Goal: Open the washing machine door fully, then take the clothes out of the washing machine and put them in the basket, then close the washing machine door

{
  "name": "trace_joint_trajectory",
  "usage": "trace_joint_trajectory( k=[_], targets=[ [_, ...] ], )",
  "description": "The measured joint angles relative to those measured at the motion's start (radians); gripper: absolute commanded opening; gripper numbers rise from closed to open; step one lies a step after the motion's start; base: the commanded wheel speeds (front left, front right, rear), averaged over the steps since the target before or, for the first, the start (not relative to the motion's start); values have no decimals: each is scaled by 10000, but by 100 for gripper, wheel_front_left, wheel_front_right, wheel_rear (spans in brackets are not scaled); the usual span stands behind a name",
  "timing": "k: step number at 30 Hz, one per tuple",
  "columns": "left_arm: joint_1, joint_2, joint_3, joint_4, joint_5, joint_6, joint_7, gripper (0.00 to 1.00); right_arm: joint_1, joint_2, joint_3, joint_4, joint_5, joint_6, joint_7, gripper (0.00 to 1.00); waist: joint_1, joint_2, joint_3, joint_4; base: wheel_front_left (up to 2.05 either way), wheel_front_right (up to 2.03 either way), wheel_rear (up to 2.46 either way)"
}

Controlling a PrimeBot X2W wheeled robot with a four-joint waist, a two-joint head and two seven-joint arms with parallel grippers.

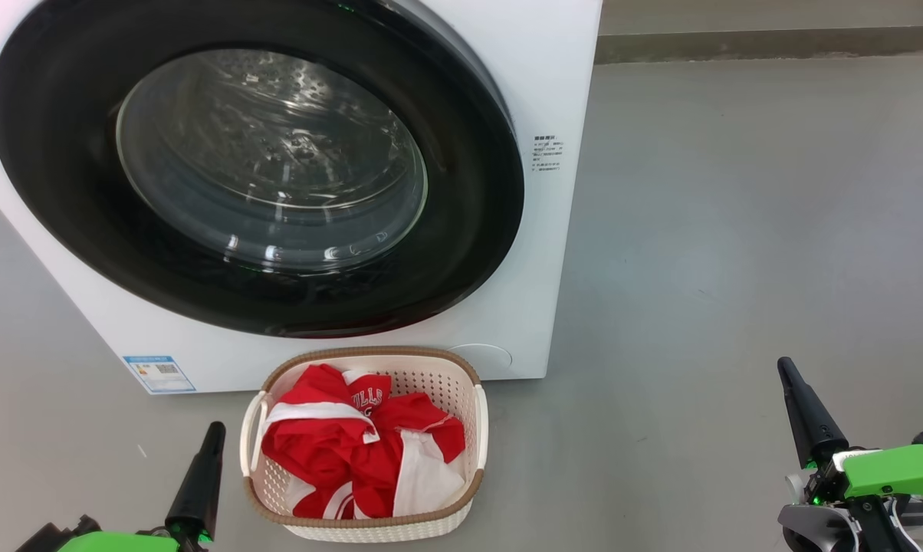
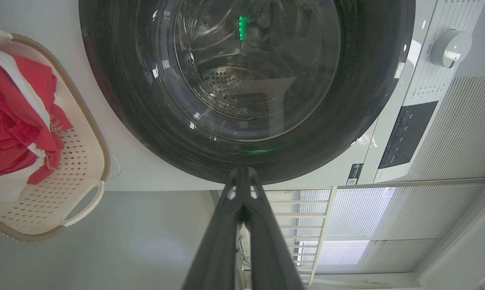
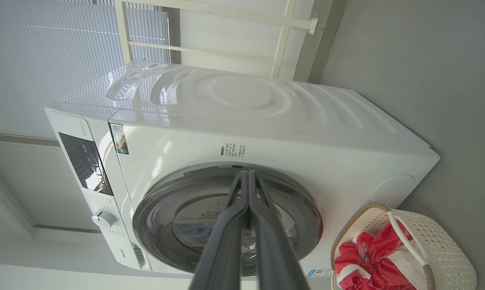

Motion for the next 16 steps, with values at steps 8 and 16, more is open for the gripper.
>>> trace_joint_trajectory(
  k=[8, 16],
  targets=[
    [0, 0, 0, 0, -2, 0, 0, 0, 0, 0, 0, 0, 0, 0, 0, 0, 0, 0, 0, 0, 0, 0, 0],
    [0, 0, 0, 0, 0, 0, 0, 0, 0, 0, 0, 0, 0, 0, 0, 0, 0, 0, 0, 0, 0, 0, 0]
  ],
)
